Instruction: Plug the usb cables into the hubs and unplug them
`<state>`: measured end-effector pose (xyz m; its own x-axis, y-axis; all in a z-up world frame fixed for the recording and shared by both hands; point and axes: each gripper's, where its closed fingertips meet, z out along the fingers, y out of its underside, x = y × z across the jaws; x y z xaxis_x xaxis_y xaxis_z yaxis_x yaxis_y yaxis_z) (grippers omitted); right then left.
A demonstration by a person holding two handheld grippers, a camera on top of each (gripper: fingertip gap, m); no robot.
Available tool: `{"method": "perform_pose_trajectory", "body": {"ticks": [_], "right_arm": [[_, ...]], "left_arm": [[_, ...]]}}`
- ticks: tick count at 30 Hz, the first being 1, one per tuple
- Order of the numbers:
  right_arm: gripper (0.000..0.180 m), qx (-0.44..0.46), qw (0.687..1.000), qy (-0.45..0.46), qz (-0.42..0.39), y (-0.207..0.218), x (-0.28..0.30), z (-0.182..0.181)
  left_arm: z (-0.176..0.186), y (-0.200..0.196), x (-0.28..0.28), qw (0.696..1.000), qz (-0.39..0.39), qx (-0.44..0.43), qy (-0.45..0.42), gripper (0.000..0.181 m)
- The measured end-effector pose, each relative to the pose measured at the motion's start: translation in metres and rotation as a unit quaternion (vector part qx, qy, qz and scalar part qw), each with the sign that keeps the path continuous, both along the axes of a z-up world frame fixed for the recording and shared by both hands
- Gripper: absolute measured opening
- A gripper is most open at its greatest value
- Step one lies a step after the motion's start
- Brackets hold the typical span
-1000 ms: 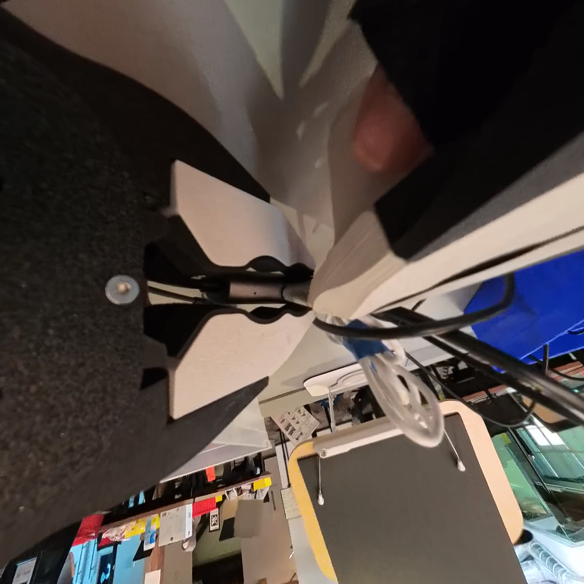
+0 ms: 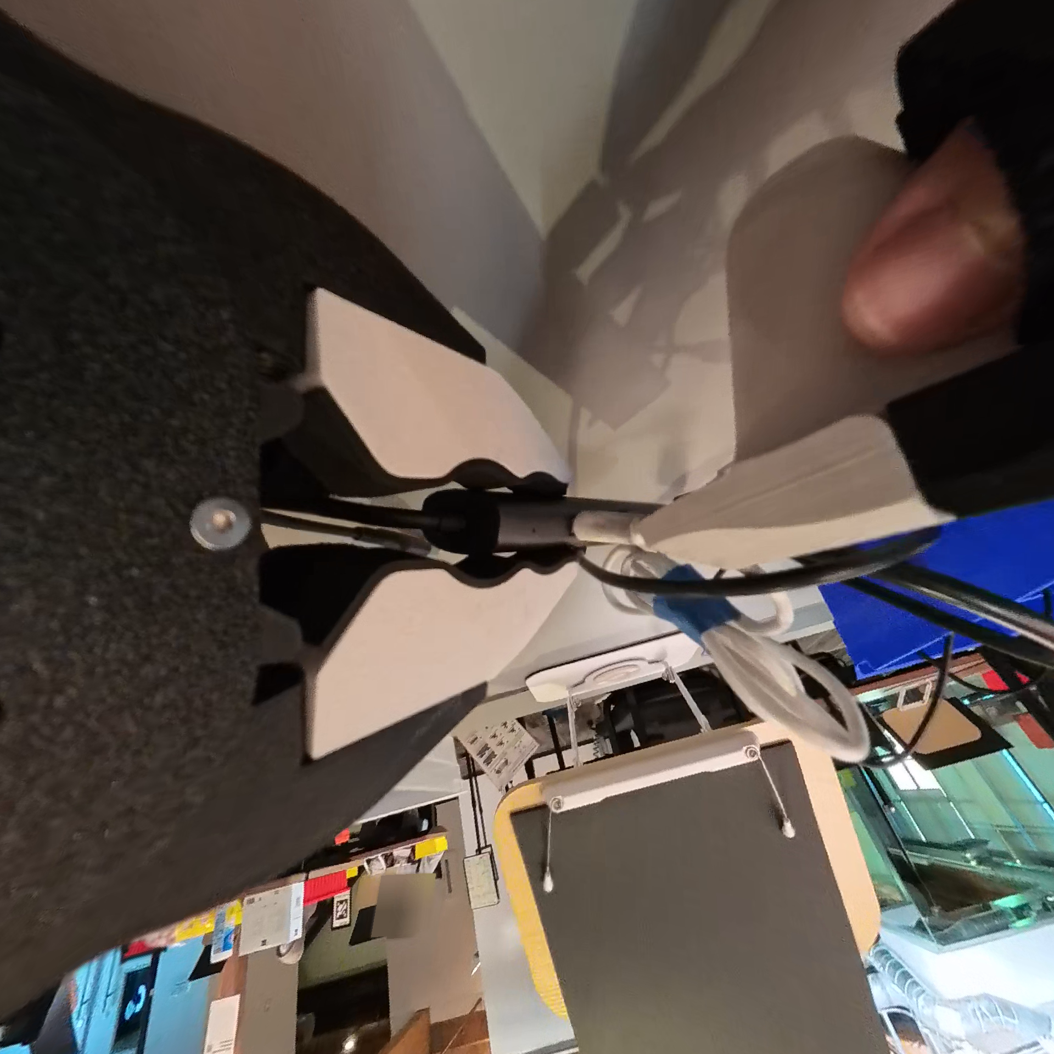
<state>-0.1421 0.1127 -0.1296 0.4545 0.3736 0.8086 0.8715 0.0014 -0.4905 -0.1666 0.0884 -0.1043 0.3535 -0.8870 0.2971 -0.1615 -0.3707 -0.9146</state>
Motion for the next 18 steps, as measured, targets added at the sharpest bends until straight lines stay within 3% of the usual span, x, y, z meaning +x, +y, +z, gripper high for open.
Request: {"method": "perform_pose_trajectory", "body": {"ticks": [1,3,4,6,9,13,18], "right_arm": [[0.017,-0.006,1.0,-0.012,-0.022,0.003,0.007,-0.004],[0.018,-0.058,0.992,-0.039,-0.104,0.01,0.056,-0.03],[0.018,-0.037,0.995,-0.001,-0.092,0.008,0.06,-0.017],[0.017,0.029,0.998,0.032,-0.051,0.002,0.032,0.02],[0.018,-0.021,0.998,-0.001,-0.066,0.008,0.029,-0.008],[0.017,-0.049,0.993,0.003,-0.105,0.013,0.06,-0.022],[0.018,-0.08,0.988,0.011,-0.132,0.018,0.072,-0.031]], "left_arm": [[0.012,0.003,-0.005,0.999,0.012,0.011,-0.033,0.005],[0.043,0.016,-0.027,0.995,0.042,0.065,-0.056,0.005],[0.045,0.024,-0.037,0.995,0.058,0.071,-0.042,0.005],[0.019,0.03,-0.038,0.999,0.04,0.003,-0.014,0.005],[-0.005,0.014,-0.025,0.998,-0.052,-0.048,0.001,0.005],[-0.009,0.005,-0.028,0.988,-0.117,0.065,0.072,0.005],[0.01,-0.002,-0.038,0.982,-0.153,0.102,0.036,0.005]]}}
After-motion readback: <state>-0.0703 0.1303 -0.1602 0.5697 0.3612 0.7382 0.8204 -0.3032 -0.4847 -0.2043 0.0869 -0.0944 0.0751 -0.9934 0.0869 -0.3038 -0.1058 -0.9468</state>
